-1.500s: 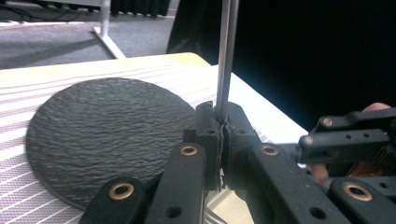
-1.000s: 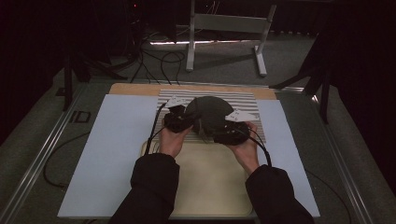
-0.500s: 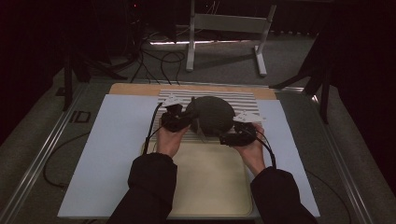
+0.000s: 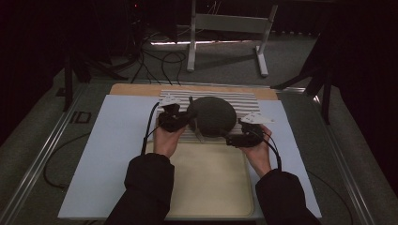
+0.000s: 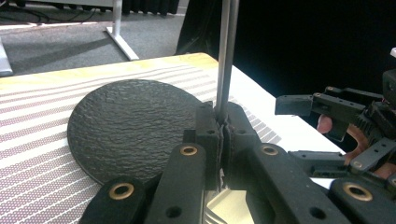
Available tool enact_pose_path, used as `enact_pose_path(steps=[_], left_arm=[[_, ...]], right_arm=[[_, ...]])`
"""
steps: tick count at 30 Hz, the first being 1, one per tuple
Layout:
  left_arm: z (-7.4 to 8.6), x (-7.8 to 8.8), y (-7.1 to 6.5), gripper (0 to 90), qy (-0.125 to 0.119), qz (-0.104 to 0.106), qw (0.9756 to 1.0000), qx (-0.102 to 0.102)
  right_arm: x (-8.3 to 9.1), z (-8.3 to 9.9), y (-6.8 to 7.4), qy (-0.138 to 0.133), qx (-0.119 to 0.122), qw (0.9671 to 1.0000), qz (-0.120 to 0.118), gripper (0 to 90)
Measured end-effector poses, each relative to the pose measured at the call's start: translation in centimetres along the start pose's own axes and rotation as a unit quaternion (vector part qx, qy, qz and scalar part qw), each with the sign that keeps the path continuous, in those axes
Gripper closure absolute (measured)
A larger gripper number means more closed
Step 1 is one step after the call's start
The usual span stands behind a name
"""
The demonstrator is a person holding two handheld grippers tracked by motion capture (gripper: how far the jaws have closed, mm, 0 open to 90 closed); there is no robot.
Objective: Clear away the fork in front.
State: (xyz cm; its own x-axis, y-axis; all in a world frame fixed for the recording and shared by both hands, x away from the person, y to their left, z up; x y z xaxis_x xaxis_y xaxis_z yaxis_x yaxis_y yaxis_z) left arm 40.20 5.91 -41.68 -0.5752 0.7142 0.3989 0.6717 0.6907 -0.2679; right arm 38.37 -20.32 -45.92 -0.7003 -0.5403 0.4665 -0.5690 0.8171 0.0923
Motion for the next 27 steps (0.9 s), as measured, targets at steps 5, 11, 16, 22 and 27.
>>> enact_pose_path(steps=[5, 11, 16, 22, 27], left_arm=[[0.0, 0.3, 0.3, 87.6, 0.004, 0.001, 1.0, -0.001], [0.1, 1.0, 0.7, 87.6, 0.005, -0.002, 1.0, 0.002], [0.1, 1.5, 0.9, 87.6, 0.007, -0.003, 1.0, 0.001], [0.2, 2.2, 1.2, 87.6, 0.01, -0.006, 0.9999, 0.001], [0.4, 3.0, 1.6, 87.6, 0.013, -0.011, 0.9999, 0.002]], right_arm=[[0.4, 0.2, -0.4, 0.002, -0.001, 1.0, 0.006, 9.6], [1.0, 0.4, -1.1, -0.004, -0.003, 0.9999, 0.016, 9.6], [1.8, 0.9, -1.8, -0.007, 0.001, 0.9996, 0.027, 9.6], [2.9, 1.6, -2.6, -0.012, -0.003, 0.9992, 0.038, 9.6], [4.3, 2.3, -3.3, -0.027, -0.012, 0.9986, 0.045, 9.7]])
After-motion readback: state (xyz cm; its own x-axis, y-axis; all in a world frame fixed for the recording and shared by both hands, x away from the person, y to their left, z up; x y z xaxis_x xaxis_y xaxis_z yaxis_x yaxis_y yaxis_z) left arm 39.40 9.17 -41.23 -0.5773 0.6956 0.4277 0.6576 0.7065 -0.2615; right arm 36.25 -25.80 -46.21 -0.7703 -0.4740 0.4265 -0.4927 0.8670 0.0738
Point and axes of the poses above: each handheld gripper's, and its own axes: x roughly backward along the jaws, z roughly out of its underside, y roughly to its left, the point moved 2 cm from there along -x, roughly forward along the jaws, and after that the axes turned 3 degrees about -x, right-handed, at the moved point
